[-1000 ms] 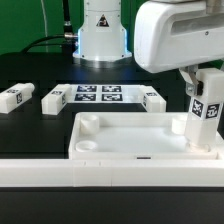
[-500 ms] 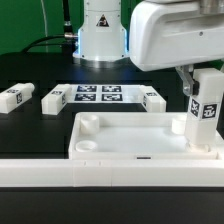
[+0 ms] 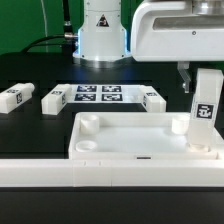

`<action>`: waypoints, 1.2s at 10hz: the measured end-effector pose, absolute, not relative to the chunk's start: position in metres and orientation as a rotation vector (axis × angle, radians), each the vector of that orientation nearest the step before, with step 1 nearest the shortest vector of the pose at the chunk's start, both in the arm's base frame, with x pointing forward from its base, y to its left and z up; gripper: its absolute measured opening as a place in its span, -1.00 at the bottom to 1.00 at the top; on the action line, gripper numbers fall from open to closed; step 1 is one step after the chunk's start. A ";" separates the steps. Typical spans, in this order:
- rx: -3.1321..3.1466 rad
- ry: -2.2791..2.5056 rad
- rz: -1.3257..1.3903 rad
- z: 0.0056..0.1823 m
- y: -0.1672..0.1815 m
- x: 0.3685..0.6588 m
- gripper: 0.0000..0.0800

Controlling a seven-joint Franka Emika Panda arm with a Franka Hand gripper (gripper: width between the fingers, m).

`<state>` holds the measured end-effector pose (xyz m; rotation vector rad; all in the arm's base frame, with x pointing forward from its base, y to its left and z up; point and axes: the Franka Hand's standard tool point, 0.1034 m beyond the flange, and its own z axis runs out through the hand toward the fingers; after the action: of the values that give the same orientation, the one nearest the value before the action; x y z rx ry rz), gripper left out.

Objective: Assemble desk

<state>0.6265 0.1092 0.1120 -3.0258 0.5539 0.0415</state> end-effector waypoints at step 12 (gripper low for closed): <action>-2.823 1.151 0.072 0.111 0.124 0.622 0.58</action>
Offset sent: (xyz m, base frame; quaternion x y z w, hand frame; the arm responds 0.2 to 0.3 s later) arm -0.0072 0.0056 -0.0025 0.0088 -0.0091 0.2386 0.9710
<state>0.6217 0.1240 0.1111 -2.8226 1.1510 0.0719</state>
